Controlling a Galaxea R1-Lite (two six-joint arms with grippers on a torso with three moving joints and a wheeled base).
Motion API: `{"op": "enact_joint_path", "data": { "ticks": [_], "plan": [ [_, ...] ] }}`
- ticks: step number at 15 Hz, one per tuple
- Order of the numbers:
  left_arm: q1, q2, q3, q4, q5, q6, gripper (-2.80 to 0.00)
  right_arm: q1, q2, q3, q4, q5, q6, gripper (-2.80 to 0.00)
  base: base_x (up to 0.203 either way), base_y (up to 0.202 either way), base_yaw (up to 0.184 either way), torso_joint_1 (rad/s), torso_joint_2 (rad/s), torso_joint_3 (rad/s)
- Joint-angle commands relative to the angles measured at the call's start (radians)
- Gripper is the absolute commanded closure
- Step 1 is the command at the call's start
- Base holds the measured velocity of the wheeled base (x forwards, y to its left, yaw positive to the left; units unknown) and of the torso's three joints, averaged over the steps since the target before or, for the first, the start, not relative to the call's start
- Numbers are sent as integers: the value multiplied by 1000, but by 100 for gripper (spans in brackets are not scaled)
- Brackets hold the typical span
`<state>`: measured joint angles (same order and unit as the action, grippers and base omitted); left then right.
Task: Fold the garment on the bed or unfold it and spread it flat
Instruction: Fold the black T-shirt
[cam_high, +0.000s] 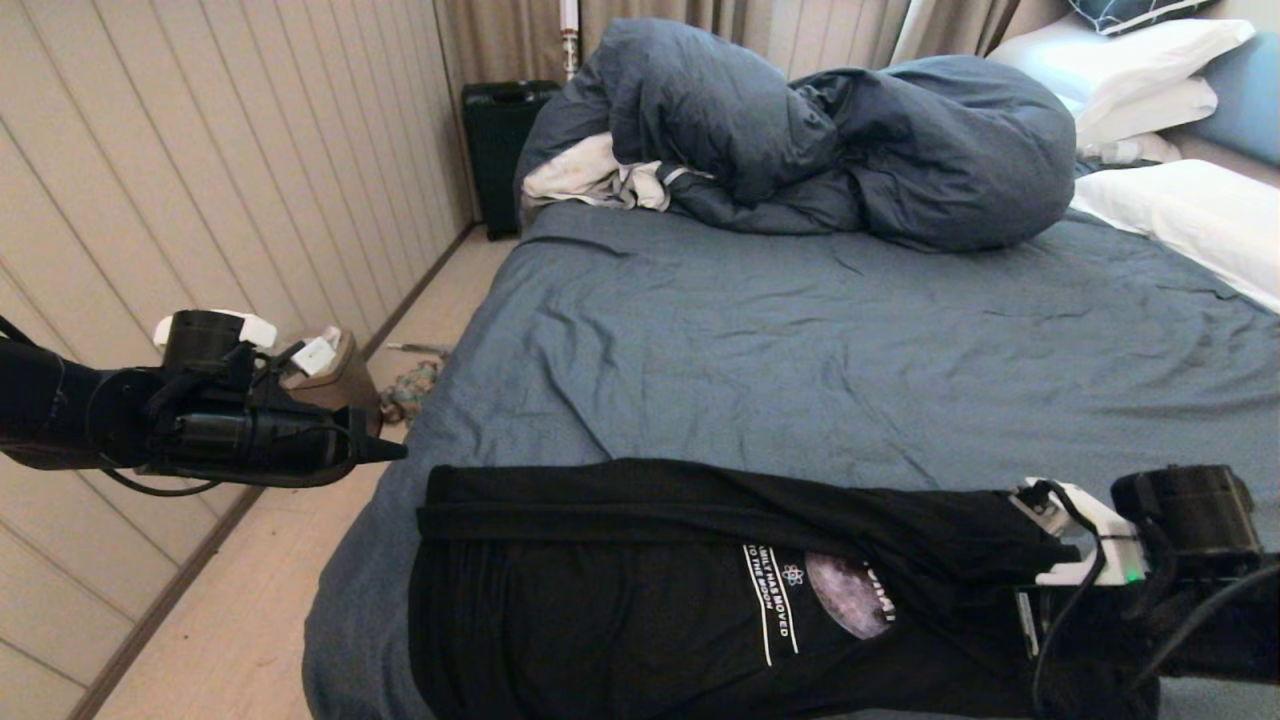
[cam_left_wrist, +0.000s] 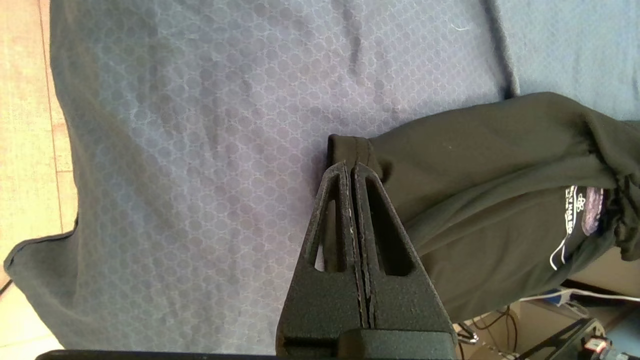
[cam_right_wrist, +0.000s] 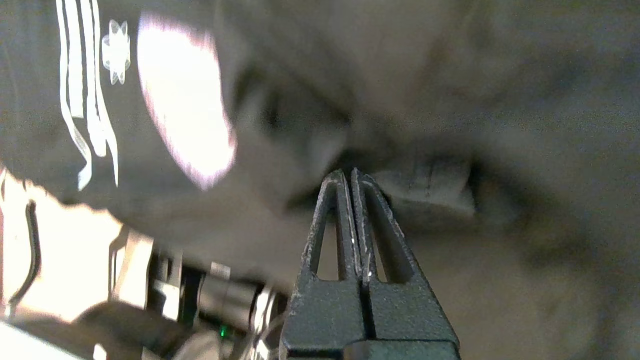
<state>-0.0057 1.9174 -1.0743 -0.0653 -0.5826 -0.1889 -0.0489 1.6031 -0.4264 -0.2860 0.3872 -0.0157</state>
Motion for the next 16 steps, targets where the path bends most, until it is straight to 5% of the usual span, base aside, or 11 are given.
{"op": "enact_joint_path", "data": {
  "ticks": [1, 8, 16],
  "plan": [
    [0, 3, 0, -1, -3, -1, 0, 23, -69, 59, -2, 2, -2, 0, 0, 0, 0, 0, 0, 0],
    [-2, 11, -2, -1, -3, -1, 0, 96, -333, 170, 140, 2, -3, 0, 0, 0, 0, 0, 0, 0],
    [-3, 7, 1, -2, -3, -4, 0, 14, -129, -161, 245, -8, -8, 0, 0, 0, 0, 0, 0, 0]
  ]
}}
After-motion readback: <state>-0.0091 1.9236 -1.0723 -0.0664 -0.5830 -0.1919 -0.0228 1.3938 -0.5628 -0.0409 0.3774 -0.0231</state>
